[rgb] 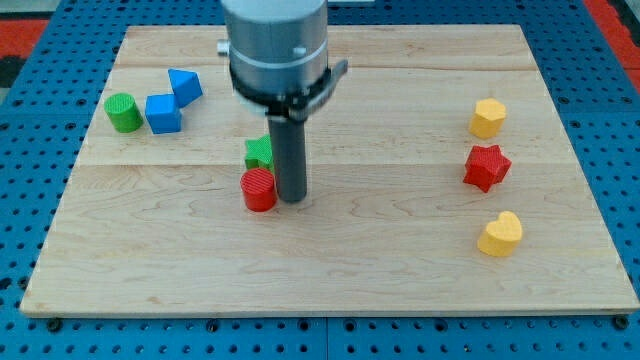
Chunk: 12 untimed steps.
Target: Push the red circle above the yellow hexagon
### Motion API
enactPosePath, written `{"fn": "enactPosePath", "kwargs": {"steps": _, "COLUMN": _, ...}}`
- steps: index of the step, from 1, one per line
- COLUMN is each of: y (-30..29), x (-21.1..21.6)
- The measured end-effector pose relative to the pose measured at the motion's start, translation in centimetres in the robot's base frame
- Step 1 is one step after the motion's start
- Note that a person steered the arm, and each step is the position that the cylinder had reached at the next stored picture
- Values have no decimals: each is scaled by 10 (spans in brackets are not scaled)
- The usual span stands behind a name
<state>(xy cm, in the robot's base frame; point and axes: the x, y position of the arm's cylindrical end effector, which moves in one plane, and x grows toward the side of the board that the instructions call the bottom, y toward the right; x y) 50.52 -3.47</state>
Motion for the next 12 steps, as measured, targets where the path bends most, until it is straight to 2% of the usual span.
{"fn": "enactPosePath", "kwargs": {"steps": 1, "y": -59, "x": 16}}
{"fn": "enactPosePath", "kwargs": {"steps": 2, "y": -90, "x": 3}}
{"fn": "enactPosePath", "kwargs": {"steps": 4, "y": 66, "x": -22}}
{"fn": "enactPosePath", "kwargs": {"steps": 5, "y": 94, "x": -86}}
{"fn": "enactPosePath", "kwargs": {"steps": 6, "y": 95, "x": -63}}
{"fn": "enactPosePath", "kwargs": {"steps": 7, "y": 39, "x": -42}}
{"fn": "enactPosePath", "kwargs": {"steps": 9, "y": 142, "x": -157}}
{"fn": "enactPosePath", "kwargs": {"steps": 10, "y": 155, "x": -191}}
{"fn": "enactPosePath", "kwargs": {"steps": 11, "y": 170, "x": -168}}
{"fn": "enactPosePath", "kwargs": {"steps": 12, "y": 160, "x": -124}}
